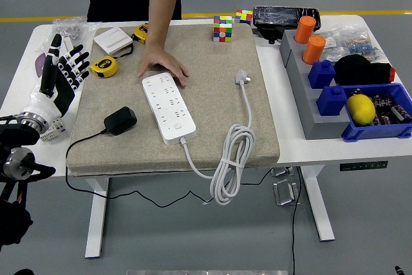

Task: Pick up the plug,place it near the board,insert it into the board,press the button

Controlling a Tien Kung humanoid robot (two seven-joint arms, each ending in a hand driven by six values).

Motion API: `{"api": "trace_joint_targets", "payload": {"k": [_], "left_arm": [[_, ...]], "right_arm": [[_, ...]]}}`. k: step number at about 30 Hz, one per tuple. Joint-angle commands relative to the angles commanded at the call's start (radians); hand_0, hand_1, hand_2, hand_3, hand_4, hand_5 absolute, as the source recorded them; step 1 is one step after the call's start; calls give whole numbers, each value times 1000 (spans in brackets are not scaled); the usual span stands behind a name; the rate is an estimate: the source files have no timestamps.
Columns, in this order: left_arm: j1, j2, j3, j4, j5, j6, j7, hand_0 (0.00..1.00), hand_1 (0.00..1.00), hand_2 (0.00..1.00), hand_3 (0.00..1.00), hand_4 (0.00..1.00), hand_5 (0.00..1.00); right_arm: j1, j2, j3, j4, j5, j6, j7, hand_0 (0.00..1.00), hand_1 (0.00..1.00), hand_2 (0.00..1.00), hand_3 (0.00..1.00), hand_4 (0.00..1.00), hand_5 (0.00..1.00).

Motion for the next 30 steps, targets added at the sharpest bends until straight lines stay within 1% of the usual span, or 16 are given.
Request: {"api": "trace_joint_targets", "payload": {"k": [2,3,4,5,8,12,13,15,19,20,22,23,26,28,29,30], "left_arm": [[2,-1,-3,13,-76,1,-7,918,927,886,881,998,998],[7,-5,-8,13,-78,1,-12,918,927,886,881,998,998],[11,-8,-11,7,-55,1,-17,918,927,886,881,998,998],[15,-12,-12,-2,-20,2,-22,884,900,861,863,998,998],[33,-24,-9,-59,78,0,-41,884,900,861,863,998,998],[68,-46,-6,-174,250,-2,-75,874,894,852,855,998,998],[73,-49,-6,-190,288,-2,-79,874,894,852,855,998,998],[95,-61,-1,-240,376,-3,-93,874,894,852,855,998,998],[129,-61,11,-297,500,-13,-108,887,902,857,852,998,998],[133,-61,11,-302,515,-17,-109,887,902,857,852,998,998],[146,-61,8,-318,531,-42,-106,887,902,857,852,998,998],[151,-61,8,-324,536,-54,-106,976,968,909,918,998,998],[167,-61,10,-344,551,-84,-103,976,968,909,918,998,998],[176,-61,12,-357,543,-89,-101,976,968,909,918,998,998],[183,-61,14,-367,530,-81,-103,998,998,936,943,998,998],[188,-61,14,-374,512,-76,-103,998,998,936,943,998,998]], "right_arm": [[0,0,0,0,0,0,0,784,729,731,756,998,998],[0,0,1,0,0,0,0,784,729,731,756,998,998],[-1,0,2,0,0,0,0,784,729,731,756,998,998],[-1,0,2,0,0,0,0,784,730,730,756,998,998],[-2,1,2,-1,-1,0,0,784,730,730,756,998,998],[-5,3,1,0,-2,0,0,787,729,730,756,998,998],[-6,4,1,0,-3,0,0,787,729,730,756,998,998],[-9,6,-4,0,-1,0,-1,787,729,730,756,998,998],[-12,10,-11,0,1,1,-2,786,729,731,756,998,998],[-12,10,-12,0,1,1,-2,786,729,731,756,998,998],[-10,11,-16,0,1,1,-1,786,729,731,756,998,998],[-8,11,-17,0,1,0,-1,786,729,731,756,998,998],[-4,12,-25,0,4,0,-1,786,729,731,756,998,998],[-4,13,-27,1,4,1,-1,786,729,731,756,998,998],[-4,14,-29,1,3,0,-3,801,749,730,756,998,998],[-3,15,-34,0,2,0,-5,801,749,730,756,998,998]]}}
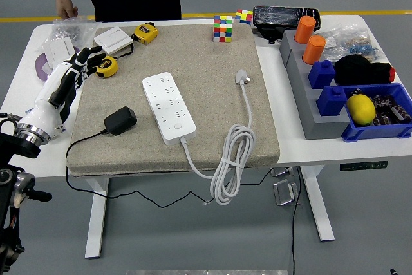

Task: Pick up the plug,place it near the board,insert it into the board,press the button

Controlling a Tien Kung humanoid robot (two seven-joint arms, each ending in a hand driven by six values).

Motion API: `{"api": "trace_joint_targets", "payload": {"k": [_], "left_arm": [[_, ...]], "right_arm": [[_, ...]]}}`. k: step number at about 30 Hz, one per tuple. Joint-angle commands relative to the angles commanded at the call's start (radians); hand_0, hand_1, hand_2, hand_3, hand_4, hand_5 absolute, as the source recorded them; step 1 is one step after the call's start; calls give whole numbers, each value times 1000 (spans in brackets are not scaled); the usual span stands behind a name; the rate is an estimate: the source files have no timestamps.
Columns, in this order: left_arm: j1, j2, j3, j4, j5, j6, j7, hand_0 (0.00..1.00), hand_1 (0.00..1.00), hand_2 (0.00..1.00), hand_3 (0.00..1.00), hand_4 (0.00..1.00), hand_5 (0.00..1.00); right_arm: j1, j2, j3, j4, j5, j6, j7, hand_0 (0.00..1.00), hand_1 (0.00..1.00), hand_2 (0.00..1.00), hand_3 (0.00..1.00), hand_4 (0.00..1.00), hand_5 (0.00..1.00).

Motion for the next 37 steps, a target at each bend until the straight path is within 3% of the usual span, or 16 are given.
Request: {"api": "trace_joint_targets", "payload": {"k": [10,11,14,16,17,22,23,28,29,34,35,37], "left_arm": [[44,0,-42,19,-384,32,68,998,998,945,934,998,998],[49,0,-45,21,-423,35,74,998,998,989,878,998,998],[61,0,-50,20,-527,47,87,998,998,989,878,998,998],[66,0,-52,16,-536,51,89,998,998,989,878,998,998],[67,0,-52,15,-541,52,91,998,998,998,828,998,998],[69,0,-52,7,-543,60,96,998,998,998,828,998,998],[70,0,-52,5,-542,60,97,938,874,844,906,998,998],[83,0,-49,1,-506,79,96,938,874,844,906,998,998],[86,0,-49,2,-500,81,95,818,676,589,871,998,998],[96,0,-54,3,-480,81,94,818,676,589,871,998,998],[96,0,-55,3,-477,80,94,804,662,559,650,998,998],[96,0,-59,3,-467,80,93,804,662,559,650,998,998]], "right_arm": [[-7,2,-30,-15,26,-15,41,814,759,736,762,998,998],[-8,3,-34,-18,30,-19,53,889,839,804,791,998,998],[-7,7,-43,-23,38,-29,84,889,839,804,791,998,998],[-5,9,-48,-25,43,-28,96,889,839,804,791,998,998],[-5,10,-50,-26,44,-30,100,986,928,886,848,998,998],[-8,13,-48,-27,49,-35,99,986,928,886,848,998,998],[-10,13,-46,-26,48,-31,93,894,835,819,817,998,998],[-23,17,-45,-16,-1,11,15,894,835,819,817,998,998],[-27,19,-43,-14,-14,17,3,793,732,737,770,998,998],[-31,23,-37,-10,-55,13,-34,793,732,737,770,998,998],[-30,22,-36,-9,-57,13,-36,783,725,729,759,998,975],[-27,21,-34,-9,-62,10,-39,783,725,729,759,998,975]]}}
